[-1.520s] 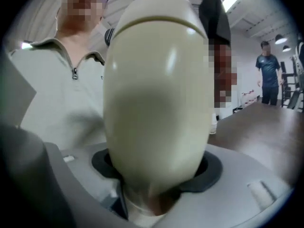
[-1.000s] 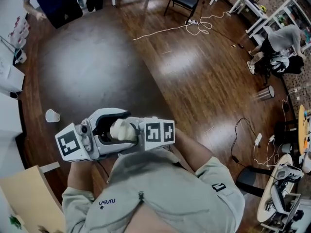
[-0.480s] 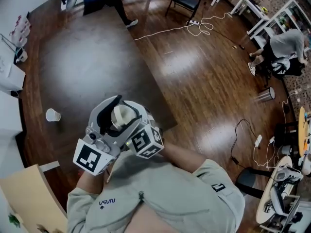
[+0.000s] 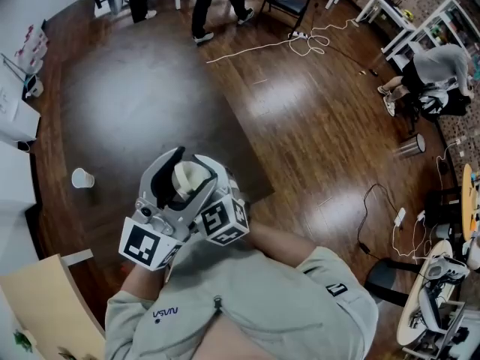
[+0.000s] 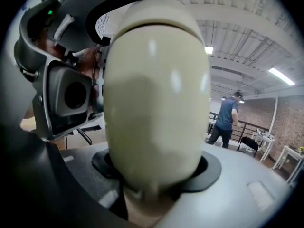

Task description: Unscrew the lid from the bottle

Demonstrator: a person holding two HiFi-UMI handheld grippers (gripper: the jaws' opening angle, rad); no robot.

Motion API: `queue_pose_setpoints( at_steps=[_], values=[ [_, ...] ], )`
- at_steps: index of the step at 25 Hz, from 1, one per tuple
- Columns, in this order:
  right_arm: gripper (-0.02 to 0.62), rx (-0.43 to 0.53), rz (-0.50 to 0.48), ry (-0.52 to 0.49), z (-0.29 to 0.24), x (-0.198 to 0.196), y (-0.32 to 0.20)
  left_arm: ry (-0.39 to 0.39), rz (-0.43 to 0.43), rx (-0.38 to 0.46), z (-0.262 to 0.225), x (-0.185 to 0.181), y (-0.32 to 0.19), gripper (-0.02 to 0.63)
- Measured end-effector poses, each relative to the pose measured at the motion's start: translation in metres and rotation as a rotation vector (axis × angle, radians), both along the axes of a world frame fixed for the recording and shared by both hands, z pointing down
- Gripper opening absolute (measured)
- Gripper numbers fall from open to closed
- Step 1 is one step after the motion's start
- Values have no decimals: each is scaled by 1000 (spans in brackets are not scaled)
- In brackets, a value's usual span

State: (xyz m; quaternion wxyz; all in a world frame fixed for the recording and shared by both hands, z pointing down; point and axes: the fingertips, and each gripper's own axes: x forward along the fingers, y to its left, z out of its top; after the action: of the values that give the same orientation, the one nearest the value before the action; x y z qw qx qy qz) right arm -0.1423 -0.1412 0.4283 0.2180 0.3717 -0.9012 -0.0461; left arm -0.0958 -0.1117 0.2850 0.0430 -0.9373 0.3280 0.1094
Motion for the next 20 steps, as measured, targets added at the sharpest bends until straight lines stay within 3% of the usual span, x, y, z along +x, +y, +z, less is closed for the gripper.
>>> queue_pose_setpoints(
  at_steps=[4, 9, 16, 20],
  values=[
    [298, -52, -76, -12, 0, -2, 7, 18, 125, -36, -2, 3, 4, 283],
    [298, -142, -282, -63, -4, -13, 29, 62, 347, -91, -6, -1, 16, 337],
    [298, -397, -836, -137, -9, -20, 106, 101, 648, -171, -15, -10, 32, 354],
    [298, -495, -1037, -128, -11, -14, 139, 89, 789, -195, -11, -13, 42, 354]
  ],
)
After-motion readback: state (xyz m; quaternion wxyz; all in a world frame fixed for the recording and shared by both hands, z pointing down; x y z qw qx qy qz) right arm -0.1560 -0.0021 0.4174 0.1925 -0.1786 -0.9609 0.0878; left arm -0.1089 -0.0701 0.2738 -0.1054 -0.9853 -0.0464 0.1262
